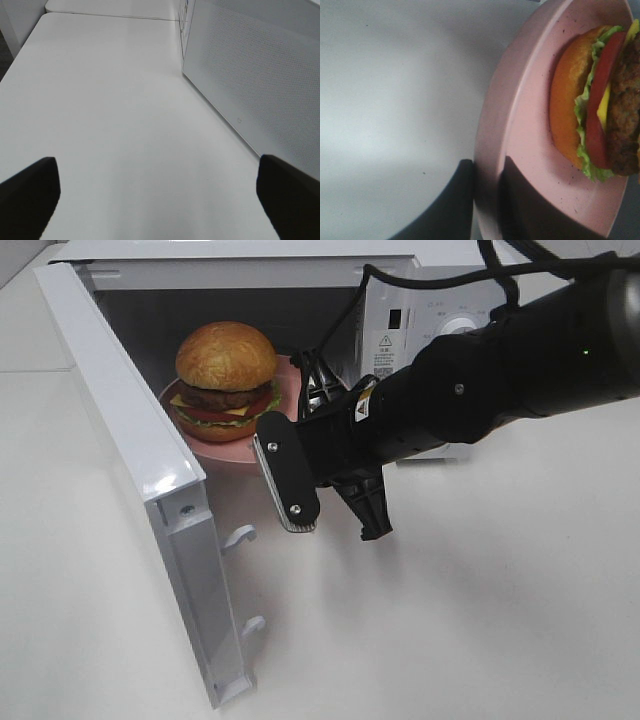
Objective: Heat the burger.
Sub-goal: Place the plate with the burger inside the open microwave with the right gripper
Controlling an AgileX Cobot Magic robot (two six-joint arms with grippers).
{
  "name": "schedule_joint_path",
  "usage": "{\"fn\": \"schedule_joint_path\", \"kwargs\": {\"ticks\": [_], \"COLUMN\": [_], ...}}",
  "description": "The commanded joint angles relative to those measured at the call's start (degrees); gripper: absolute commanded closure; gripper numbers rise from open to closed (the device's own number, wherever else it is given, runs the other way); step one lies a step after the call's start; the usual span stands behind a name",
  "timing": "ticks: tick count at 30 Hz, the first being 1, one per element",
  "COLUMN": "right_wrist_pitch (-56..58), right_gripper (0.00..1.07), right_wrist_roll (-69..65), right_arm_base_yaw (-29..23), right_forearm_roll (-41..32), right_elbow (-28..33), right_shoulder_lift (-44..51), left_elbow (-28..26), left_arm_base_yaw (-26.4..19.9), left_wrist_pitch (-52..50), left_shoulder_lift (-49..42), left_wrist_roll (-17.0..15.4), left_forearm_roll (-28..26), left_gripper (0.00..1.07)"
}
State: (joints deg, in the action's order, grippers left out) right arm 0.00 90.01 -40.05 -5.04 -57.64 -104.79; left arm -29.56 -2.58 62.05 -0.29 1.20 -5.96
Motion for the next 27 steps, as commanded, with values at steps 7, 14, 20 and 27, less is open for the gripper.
{"fn": "schedule_joint_path", "kwargs": {"ticks": [7, 14, 20, 27], "right_wrist_pitch": [-1.8, -0.7, 0.0, 3.7], "right_gripper": [1.07, 1.07, 1.07, 1.05], "right_wrist_roll": [-0.3, -2.7, -5.0, -6.3], "right_arm_base_yaw": [1.5, 3.0, 3.8, 4.2], "right_forearm_roll": [2.9, 6.0, 7.4, 8.4], "right_elbow": [-8.7, -12.5, -15.9, -21.2], "right_shoulder_lift": [-5.6, -8.3, -10.7, -14.2], "left_elbow": [0.1, 0.1, 0.1, 0.1], "left_arm_base_yaw": [0.4, 0.4, 0.4, 0.4], "left_wrist_pitch": [-0.9, -0.9, -0.9, -0.9], "left_shoulder_lift": [-0.7, -0.7, -0.7, -0.7], "left_wrist_roll": [0.0, 0.0, 0.0, 0.2], "left_forearm_roll": [0.1, 0.1, 0.1, 0.1], "left_gripper": [0.07, 0.07, 0.07, 0.07]}}
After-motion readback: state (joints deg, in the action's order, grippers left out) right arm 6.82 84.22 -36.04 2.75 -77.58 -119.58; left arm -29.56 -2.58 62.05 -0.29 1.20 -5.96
